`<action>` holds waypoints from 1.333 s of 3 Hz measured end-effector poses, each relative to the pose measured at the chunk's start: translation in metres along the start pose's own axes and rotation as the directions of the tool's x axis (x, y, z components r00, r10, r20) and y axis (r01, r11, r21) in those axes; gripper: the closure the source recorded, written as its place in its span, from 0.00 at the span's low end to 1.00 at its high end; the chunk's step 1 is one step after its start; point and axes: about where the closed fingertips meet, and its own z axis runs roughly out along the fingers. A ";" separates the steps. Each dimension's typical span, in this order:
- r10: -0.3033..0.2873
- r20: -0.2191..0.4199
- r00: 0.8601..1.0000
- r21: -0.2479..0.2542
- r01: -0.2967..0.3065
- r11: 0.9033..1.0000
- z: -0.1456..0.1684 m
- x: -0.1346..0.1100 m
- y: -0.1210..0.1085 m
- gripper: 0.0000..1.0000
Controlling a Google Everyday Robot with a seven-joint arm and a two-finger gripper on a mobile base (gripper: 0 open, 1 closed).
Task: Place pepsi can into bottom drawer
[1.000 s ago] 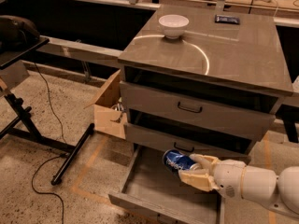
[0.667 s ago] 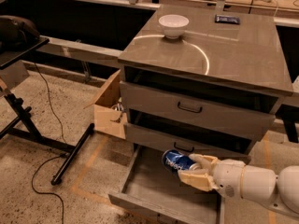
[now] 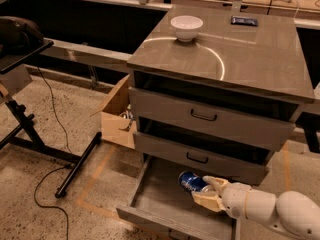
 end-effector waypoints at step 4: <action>-0.007 -0.023 1.000 0.032 0.007 0.999 0.091 0.112 -0.044 1.00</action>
Offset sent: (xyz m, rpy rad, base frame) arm 0.0405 0.0290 -0.1875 -0.0281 0.0021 0.0294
